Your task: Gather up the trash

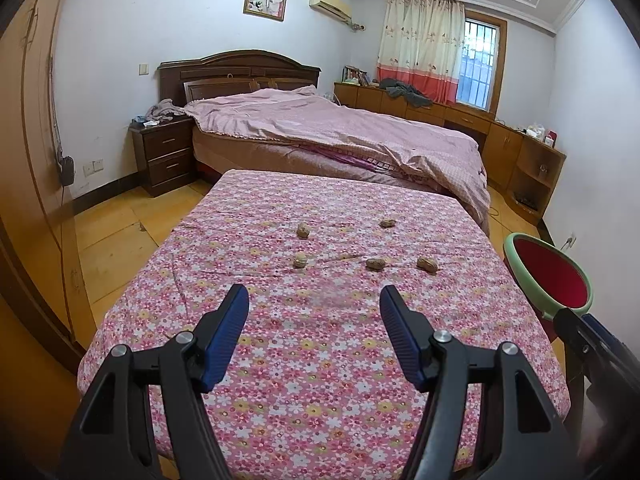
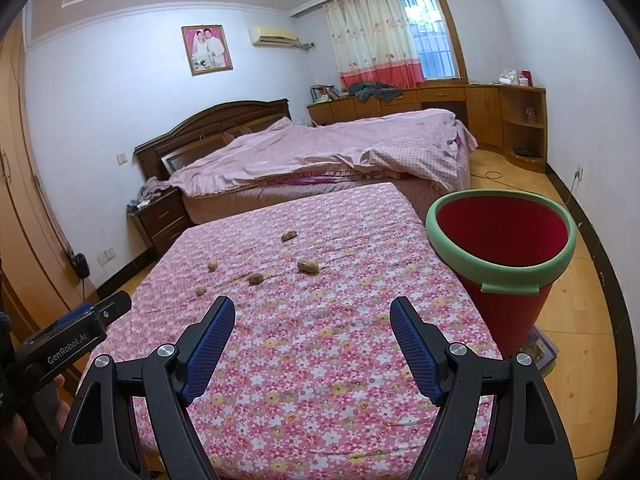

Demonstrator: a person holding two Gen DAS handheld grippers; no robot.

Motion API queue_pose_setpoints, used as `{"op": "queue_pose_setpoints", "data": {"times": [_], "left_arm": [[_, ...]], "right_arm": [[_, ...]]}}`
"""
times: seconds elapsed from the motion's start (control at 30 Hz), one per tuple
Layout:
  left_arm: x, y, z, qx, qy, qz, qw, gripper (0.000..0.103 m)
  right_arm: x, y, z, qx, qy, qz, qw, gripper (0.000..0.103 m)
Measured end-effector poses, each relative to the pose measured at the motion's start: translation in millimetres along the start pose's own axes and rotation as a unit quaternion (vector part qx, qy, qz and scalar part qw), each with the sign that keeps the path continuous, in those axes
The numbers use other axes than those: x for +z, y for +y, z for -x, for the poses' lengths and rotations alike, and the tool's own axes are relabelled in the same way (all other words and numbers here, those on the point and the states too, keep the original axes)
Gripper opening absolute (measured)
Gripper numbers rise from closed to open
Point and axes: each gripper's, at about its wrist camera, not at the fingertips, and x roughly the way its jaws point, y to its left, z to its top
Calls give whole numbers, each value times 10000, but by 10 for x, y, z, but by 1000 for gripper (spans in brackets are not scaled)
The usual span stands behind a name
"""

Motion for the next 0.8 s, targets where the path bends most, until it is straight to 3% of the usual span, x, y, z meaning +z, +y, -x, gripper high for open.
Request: {"op": "queue_pose_setpoints", "data": {"times": [0.8], "left_arm": [[5,15,2,0,16,20,10000,68]], "right_arm": [[-7,-23,-24,2,11,9,10000,81]]}}
